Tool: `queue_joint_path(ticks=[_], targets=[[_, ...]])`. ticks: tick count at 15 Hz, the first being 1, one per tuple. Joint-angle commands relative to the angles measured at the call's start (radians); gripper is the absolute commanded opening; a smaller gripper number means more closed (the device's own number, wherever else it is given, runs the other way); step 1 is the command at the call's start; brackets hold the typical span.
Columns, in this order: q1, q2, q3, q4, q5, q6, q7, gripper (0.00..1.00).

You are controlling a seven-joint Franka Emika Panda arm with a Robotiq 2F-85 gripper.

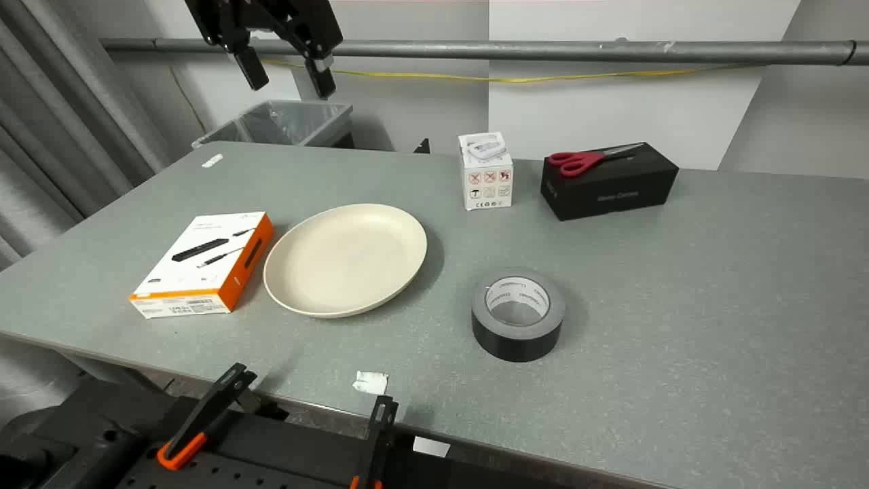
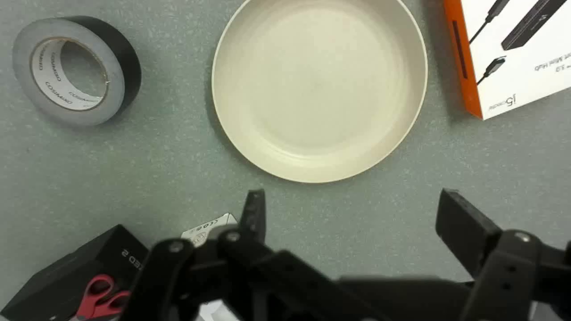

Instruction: Pick up the black tape from the table and put it in the plate.

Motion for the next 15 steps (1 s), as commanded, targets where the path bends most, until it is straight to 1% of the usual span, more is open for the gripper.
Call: queue_joint_path(ticks=[1, 2, 4, 7, 9, 10, 12, 13, 14, 15], targets=[[-0.002, 0.000, 0.002, 0.001, 0.002, -0.002, -0.002, 1.00], [-0.002, 0.010, -0.003, 0.007, 0.007, -0.008, -0.009, 1.00], [-0.024, 0.028, -0.010, -0.014, -0.020, 0.020, -0.005, 1.00], [-0.077, 0.095, -0.056, -0.072, -0.051, 0.078, -0.009, 1.00], [-0.125, 0.168, -0.096, -0.106, -0.076, 0.148, -0.011, 1.00], [-0.158, 0.209, -0.109, -0.117, -0.112, 0.198, 0.015, 1.00], [-0.200, 0.290, -0.149, -0.115, -0.142, 0.276, 0.030, 1.00], [-0.214, 0.320, -0.167, -0.105, -0.148, 0.301, 0.038, 1.00], [-0.213, 0.327, -0.183, -0.094, -0.127, 0.301, 0.029, 1.00], [-0.193, 0.280, -0.177, -0.124, -0.119, 0.268, 0.001, 1.00]])
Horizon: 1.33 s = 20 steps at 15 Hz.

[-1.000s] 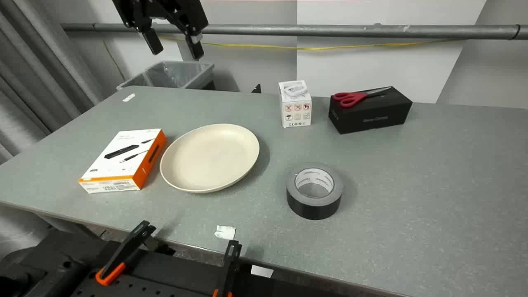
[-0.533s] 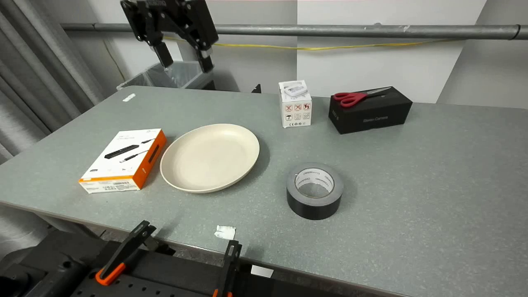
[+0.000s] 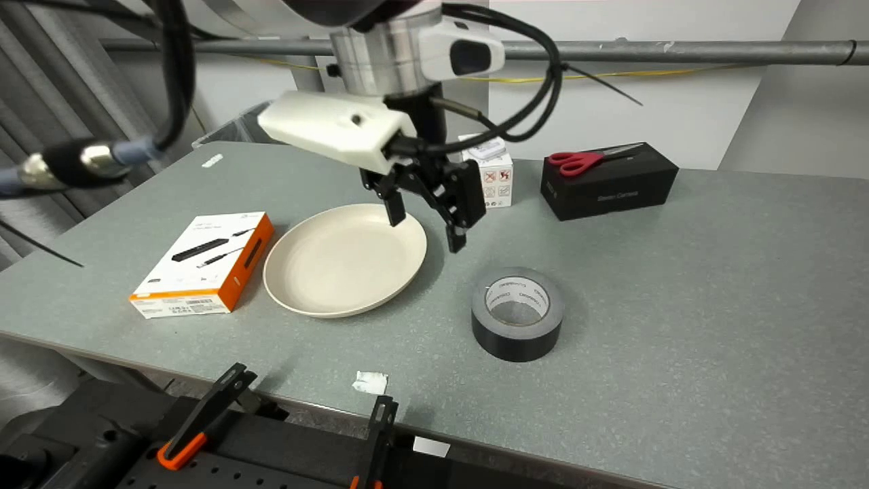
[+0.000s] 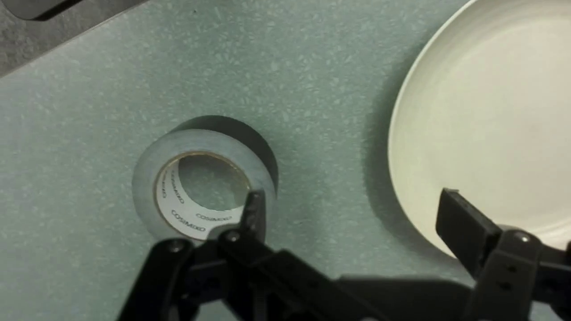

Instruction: Pick up the black tape from the table and put it in the plate.

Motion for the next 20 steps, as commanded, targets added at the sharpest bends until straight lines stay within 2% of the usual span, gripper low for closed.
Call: queue_joint_path(ticks=[1, 5, 6, 11, 17, 20], targets=[[0.003, 0.021, -0.023, 0.008, -0.001, 0.010, 0.001, 1.00], [0.002, 0.039, -0.030, 0.026, -0.001, 0.012, 0.002, 1.00], [0.001, 0.054, -0.022, 0.023, -0.044, 0.048, 0.046, 1.00], [-0.007, 0.205, -0.056, 0.088, -0.086, 0.125, 0.129, 1.00], [0.061, 0.398, -0.151, 0.185, -0.054, 0.227, 0.192, 1.00], [0.090, 0.497, -0.157, 0.248, 0.016, 0.246, 0.186, 1.00]])
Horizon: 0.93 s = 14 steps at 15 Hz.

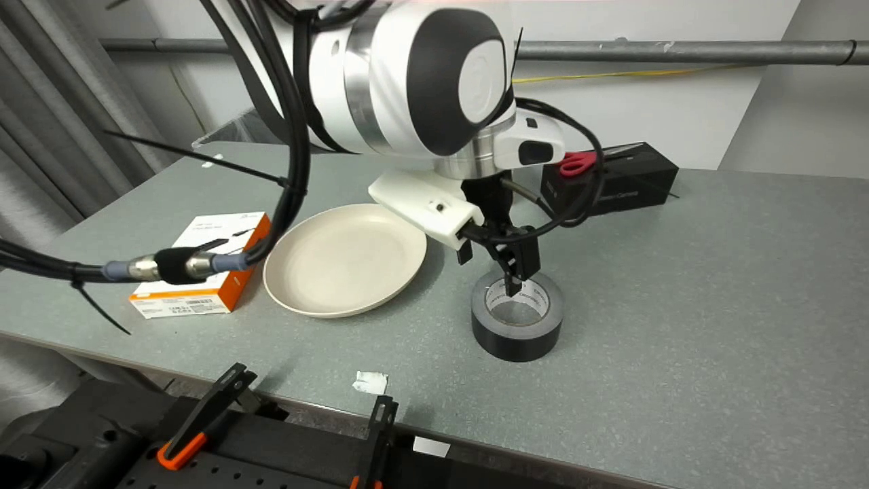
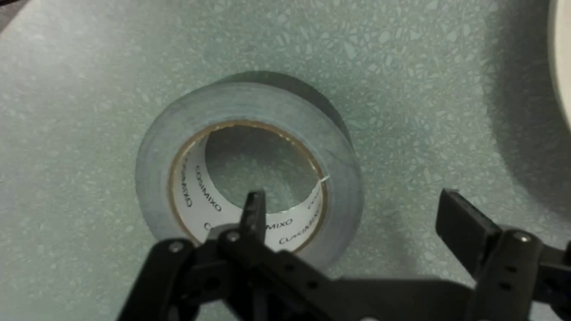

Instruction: Pick up the black tape from the table and put it in the plate.

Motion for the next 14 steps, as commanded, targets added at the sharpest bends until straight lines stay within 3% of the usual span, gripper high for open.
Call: queue_joint_path(ticks=[1, 2, 6, 11, 14], targets=[[0.063, 0.143, -0.024, 0.097, 0.072, 0.039, 0.028, 0.91], [0.065, 0.166, -0.016, 0.113, 0.096, 0.035, 0.016, 0.74], [0.092, 0.199, -0.025, 0.140, 0.150, 0.025, 0.004, 0.42], [0.093, 0.056, -0.016, 0.048, 0.153, 0.043, -0.057, 0.05], [0.128, -0.073, -0.035, -0.048, 0.112, 0.114, -0.086, 0.06]])
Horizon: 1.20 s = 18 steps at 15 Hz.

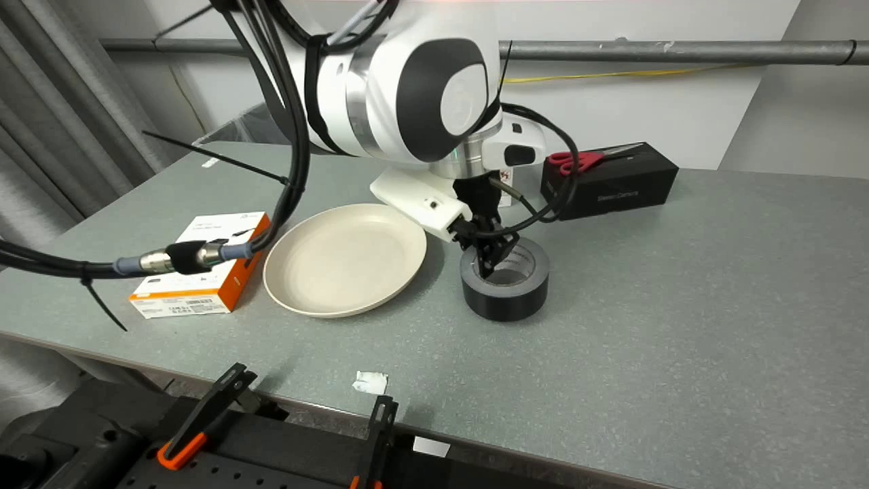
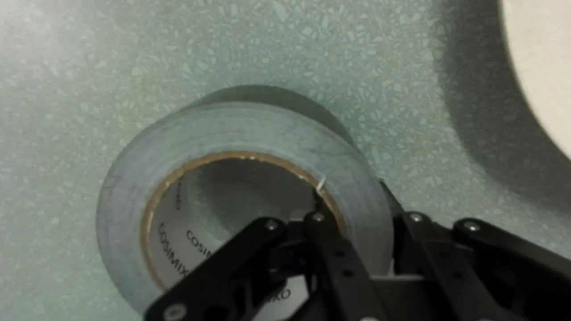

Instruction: Pick up the black tape from the table and put it in the plate.

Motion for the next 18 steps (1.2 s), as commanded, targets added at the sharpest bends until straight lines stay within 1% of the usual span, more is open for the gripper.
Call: queue_joint_path(ticks=[1, 2, 4, 6, 8, 11, 13, 14, 15, 16, 17, 18], targets=[[0.067, -0.203, -0.039, -0.155, -0.044, 0.106, -0.054, 0.06], [0.097, -0.243, -0.047, -0.185, -0.075, 0.113, -0.057, 0.06], [0.121, -0.302, -0.014, -0.222, -0.113, 0.103, -0.078, 0.06], [0.141, -0.338, 0.045, -0.247, -0.134, 0.089, -0.088, 0.06], [0.162, -0.344, 0.114, -0.258, -0.141, 0.094, -0.100, 0.06], [0.197, -0.302, 0.219, -0.227, -0.116, 0.088, -0.145, 0.06], [0.214, -0.252, 0.262, -0.189, -0.125, 0.095, -0.176, 0.06], [0.217, -0.229, 0.281, -0.172, -0.112, 0.091, -0.198, 0.06], [0.222, -0.203, 0.287, -0.151, -0.119, 0.084, -0.201, 0.06], [0.231, -0.178, 0.271, -0.135, -0.173, 0.087, -0.173, 0.06], [0.228, -0.154, 0.277, -0.120, -0.168, 0.084, -0.188, 0.06], [0.234, -0.132, 0.265, -0.104, -0.187, 0.082, -0.182, 0.06]])
